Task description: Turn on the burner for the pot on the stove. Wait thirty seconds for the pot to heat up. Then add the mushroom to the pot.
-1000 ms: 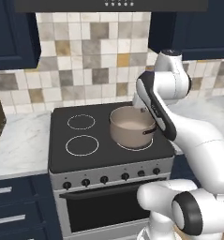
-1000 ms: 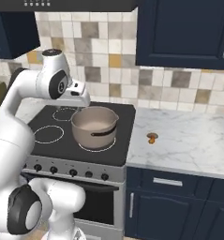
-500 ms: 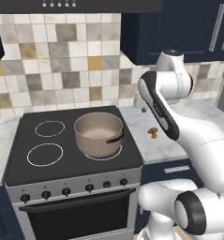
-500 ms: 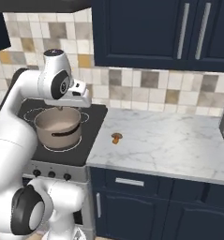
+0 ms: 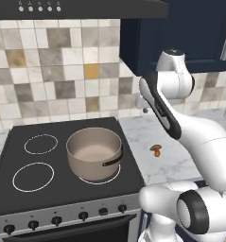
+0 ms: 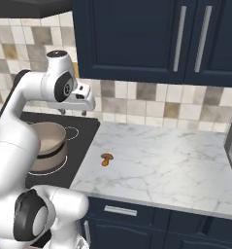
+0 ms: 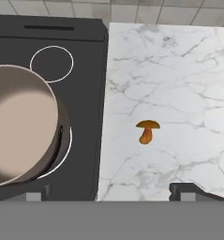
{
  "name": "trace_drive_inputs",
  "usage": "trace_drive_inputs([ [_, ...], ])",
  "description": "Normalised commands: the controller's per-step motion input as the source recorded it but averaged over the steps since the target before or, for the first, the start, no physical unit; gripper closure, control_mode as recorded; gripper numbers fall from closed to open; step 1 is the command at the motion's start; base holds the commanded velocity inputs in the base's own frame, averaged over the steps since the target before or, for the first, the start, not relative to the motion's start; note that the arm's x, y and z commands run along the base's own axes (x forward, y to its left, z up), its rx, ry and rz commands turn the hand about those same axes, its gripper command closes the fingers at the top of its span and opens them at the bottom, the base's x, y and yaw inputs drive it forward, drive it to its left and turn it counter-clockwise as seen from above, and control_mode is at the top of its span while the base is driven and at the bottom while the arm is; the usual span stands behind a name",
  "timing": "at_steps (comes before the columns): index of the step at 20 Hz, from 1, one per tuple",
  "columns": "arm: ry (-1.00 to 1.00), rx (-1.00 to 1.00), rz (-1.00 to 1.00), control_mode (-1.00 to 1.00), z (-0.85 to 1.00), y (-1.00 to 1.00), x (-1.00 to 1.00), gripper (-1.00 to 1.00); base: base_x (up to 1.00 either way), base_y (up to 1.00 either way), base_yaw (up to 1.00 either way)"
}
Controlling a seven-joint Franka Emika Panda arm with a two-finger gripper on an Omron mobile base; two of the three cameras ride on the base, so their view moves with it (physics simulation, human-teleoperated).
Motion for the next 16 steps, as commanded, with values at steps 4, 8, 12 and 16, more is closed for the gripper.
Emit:
trace_drive_inputs([
  [4,0.02,0.04,0.0,-1.0,0.0,0.0,0.38,-1.0,0.16,-0.03,0.0],
  [8,0.01,0.01,0.0,-1.0,0.0,0.19,0.06,-1.0,0.0,0.0,0.0],
  [12,0.0,0.0,0.0,-1.0,0.0,0.51,-0.11,-1.0,0.0,0.0,0.0],
  [16,0.0,-0.02,0.0,-1.0,0.0,1.0,-0.46,-1.0,0.0,0.0,0.0],
])
